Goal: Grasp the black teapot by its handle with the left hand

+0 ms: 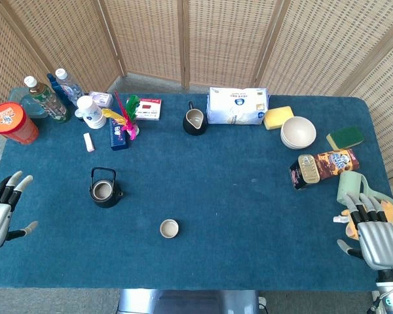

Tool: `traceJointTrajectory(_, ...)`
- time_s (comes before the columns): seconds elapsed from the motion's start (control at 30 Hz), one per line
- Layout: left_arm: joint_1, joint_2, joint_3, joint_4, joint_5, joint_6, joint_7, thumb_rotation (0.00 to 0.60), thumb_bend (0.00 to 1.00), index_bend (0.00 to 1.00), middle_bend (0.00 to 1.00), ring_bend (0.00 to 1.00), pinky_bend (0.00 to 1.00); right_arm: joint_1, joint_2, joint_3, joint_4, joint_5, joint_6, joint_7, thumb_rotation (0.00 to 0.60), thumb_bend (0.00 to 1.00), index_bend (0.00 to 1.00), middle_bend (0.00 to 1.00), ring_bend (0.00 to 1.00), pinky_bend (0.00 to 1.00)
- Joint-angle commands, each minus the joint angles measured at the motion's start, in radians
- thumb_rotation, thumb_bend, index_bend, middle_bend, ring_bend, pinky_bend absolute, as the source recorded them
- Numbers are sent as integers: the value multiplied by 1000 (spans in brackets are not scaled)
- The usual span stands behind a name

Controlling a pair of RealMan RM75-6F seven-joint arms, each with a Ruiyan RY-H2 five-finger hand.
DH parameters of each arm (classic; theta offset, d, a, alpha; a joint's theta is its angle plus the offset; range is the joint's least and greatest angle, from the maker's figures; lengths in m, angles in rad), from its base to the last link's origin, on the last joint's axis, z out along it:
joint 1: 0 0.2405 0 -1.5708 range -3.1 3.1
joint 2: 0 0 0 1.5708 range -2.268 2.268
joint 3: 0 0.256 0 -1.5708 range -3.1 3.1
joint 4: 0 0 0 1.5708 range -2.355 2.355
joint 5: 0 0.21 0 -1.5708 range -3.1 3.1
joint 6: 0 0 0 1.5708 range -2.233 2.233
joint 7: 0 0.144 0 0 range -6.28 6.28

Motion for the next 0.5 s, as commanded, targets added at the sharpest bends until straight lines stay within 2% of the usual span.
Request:
traceJointTrajectory(0.03, -5, -6, -4, 19, 3, 1, -18, 600, 11, 93, 20, 25, 261, 0, -3, 0, 2, 3, -2, -6, 600, 0, 0, 0, 0, 0)
traceJointTrajectory(0.17, -14, -12, -7, 49, 9, -4, -46, 600, 11, 93, 20, 25, 230, 2, -7, -2, 2, 7, -11, -14, 600, 0, 0, 0, 0, 0)
traceJointTrajectory(0.3, -30, -19, -8, 79, 25, -11, -69, 600, 11, 93, 17, 25, 116, 2, -6, -2, -2, 8, -13, -17, 600, 0, 0, 0, 0, 0)
traceJointTrajectory(0.5, -102, -39, -26, 135, 45, -81, -105, 600, 10, 93, 9, 25, 83, 4, -1, 4, -6, 20, -18, -5, 600, 0, 0, 0, 0, 0)
